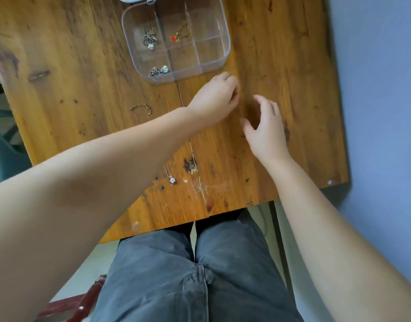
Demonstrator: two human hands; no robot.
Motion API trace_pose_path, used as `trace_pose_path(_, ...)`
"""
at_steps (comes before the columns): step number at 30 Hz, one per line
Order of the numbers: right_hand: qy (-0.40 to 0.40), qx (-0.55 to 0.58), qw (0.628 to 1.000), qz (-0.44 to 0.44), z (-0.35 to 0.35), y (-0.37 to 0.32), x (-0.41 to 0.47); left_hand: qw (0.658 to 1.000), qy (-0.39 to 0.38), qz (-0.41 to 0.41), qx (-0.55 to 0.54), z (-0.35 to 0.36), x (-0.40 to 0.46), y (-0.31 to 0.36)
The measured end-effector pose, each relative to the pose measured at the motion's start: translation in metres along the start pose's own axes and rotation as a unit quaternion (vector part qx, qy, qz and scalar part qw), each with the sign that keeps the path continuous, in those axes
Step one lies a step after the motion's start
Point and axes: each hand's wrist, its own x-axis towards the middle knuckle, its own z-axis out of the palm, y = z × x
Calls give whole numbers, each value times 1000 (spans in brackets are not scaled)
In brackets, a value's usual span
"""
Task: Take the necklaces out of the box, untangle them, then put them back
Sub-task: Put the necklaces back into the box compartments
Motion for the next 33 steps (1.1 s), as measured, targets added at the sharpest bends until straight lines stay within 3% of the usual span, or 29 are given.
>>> trace_pose_path(2,-58,111,992,3,1,-9,7,980,49,-61,-185,-17,-11,9)
trace_pose_path(5,-97,194,976,-7,-1,-27,21,881,115,-147,-434,-45,-20,16)
trace_pose_path(8,-40,247,967,-36,-14,-49,35,779,191,-212,-558,-73,-22,5)
trace_pose_path(10,-33,279,958,-50,-20,-69,46,750,225,-242,-573,-85,-20,-7)
trace_pose_path(12,-58,222,970,-76,-17,-93,59,768,236,-254,-539,-89,-15,-18)
trace_pose_path(15,-98,81,987,-99,-2,-119,82,828,233,-267,-435,-89,-7,-30)
trace_pose_path(19,-145,-78,980,-113,12,-133,95,887,176,-275,-325,-84,-4,-43)
trace_pose_path(22,-119,-59,984,-121,10,-130,90,910,153,-257,-288,-88,-9,-53)
trace_pose_path(26,-107,20,985,-130,7,-112,56,879,245,-243,-329,-101,-40,-87)
trace_pose_path(28,-147,19,983,-110,19,-96,23,902,257,-251,-241,-92,-65,-109)
trace_pose_path(31,-229,-31,971,-61,53,-71,-34,971,126,-200,-40,-61,-100,-128)
trace_pose_path(33,-234,-43,971,-23,74,-60,-67,988,48,-130,72,-47,-110,-133)
